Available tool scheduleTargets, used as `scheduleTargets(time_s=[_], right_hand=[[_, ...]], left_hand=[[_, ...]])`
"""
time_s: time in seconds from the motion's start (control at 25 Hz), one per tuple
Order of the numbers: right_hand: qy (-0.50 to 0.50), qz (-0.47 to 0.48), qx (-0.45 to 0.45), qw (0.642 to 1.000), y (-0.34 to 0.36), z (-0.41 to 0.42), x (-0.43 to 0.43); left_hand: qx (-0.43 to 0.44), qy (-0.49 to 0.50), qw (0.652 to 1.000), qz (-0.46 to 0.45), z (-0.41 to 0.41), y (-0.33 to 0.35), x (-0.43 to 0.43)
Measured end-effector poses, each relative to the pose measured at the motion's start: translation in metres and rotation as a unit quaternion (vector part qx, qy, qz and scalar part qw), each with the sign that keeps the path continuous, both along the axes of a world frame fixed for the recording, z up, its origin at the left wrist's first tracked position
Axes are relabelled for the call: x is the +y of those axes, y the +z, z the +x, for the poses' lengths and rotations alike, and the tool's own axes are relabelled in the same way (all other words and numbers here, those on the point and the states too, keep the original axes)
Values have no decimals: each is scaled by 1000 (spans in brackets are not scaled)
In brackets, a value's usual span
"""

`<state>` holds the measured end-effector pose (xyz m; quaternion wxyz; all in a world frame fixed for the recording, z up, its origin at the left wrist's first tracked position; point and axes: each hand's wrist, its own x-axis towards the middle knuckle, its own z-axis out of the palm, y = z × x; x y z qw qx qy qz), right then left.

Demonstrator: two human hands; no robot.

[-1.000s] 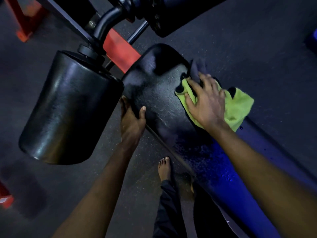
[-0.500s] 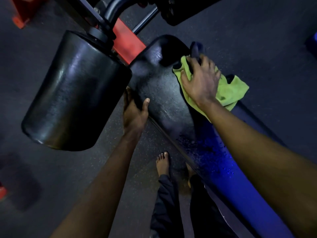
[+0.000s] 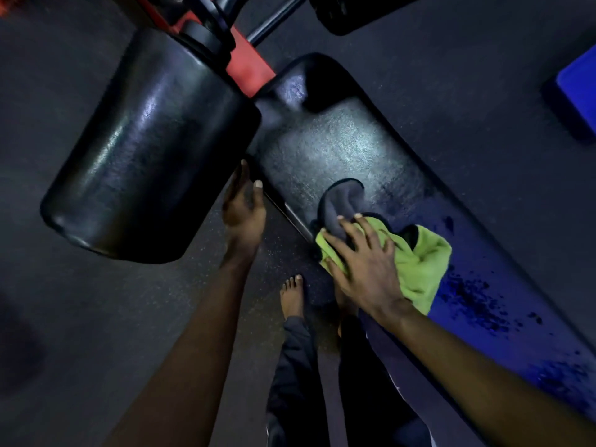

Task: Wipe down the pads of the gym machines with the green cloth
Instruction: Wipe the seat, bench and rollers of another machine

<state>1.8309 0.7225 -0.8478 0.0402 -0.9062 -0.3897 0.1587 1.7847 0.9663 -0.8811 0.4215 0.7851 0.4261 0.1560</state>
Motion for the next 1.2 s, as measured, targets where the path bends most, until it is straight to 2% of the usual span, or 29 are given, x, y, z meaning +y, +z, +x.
scheduleTargets(time_s=[0.24,0.36,0.52,0.8,0.96,1.08,1.2], right_hand=[[82,2,-29,996,-10,-5,68],[77,-4,-18,997,-6,-12,33],[55,-20,-37,998,-1,-26,-16],[16,19,16,1000,-10,4,82],[43,19,24,999,-3,6,36],[-61,4,17,998,6,7,-45],[-172,-32,15,984,11,8,-85]], left_hand=[[44,-74,996,-35,-9,8,25],[83,-92,991,-48,-10,11,27],[44,-83,995,-23,-8,2,17],[50,-52,996,-49,-3,-5,2],[81,-74,993,-35,-2,-1,-1],[74,-100,992,26,2,4,-10],[27,-207,974,84,12,14,-43]])
